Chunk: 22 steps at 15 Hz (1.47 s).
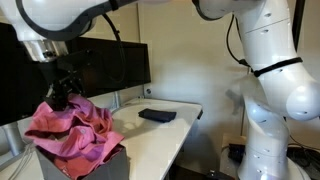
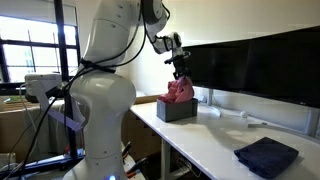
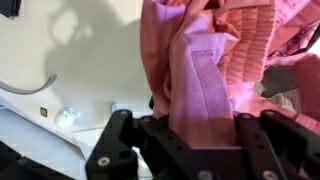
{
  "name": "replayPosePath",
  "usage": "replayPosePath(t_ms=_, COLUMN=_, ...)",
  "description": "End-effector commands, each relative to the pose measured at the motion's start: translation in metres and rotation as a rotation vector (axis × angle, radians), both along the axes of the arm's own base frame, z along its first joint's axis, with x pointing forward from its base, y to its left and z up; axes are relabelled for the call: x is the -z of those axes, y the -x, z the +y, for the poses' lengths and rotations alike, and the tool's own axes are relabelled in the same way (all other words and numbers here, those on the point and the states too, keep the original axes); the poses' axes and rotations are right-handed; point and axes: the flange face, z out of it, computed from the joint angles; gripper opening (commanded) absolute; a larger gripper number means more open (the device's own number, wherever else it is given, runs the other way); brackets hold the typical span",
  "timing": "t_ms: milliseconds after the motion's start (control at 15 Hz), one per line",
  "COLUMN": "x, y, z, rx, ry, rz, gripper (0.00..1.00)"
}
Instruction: Remove the pink shirt from the box then put the black one inside.
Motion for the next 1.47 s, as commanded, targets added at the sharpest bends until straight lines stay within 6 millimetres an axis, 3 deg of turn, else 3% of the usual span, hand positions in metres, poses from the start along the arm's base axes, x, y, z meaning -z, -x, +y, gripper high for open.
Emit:
replayPosePath(t_ms=0, x=-0.055, y=-0.004, z=-0.02, rx=0.056, ry=-0.018, rz=-0.072, gripper=0.06)
replayPosePath(t_ms=467, x=-0.157, y=-0.006, z=-0.078, rx=0.185, ry=-0.054, rz=-0.242, gripper=0.05)
replayPosePath(t_ms=800, x=-0.212, y=0.002, z=-0.119, rx=0.278, ry=-0.026, rz=-0.343, gripper=0.03)
replayPosePath(t_ms=1000, x=-0.224, y=0.01, z=-0.137, rx=0.322, ry=-0.022, rz=-0.358, gripper=0.04)
replayPosePath(t_ms=1400, x=-0.224, y=0.011, z=-0.162, rx=0.425, ry=-0.025, rz=-0.358, gripper=0.03)
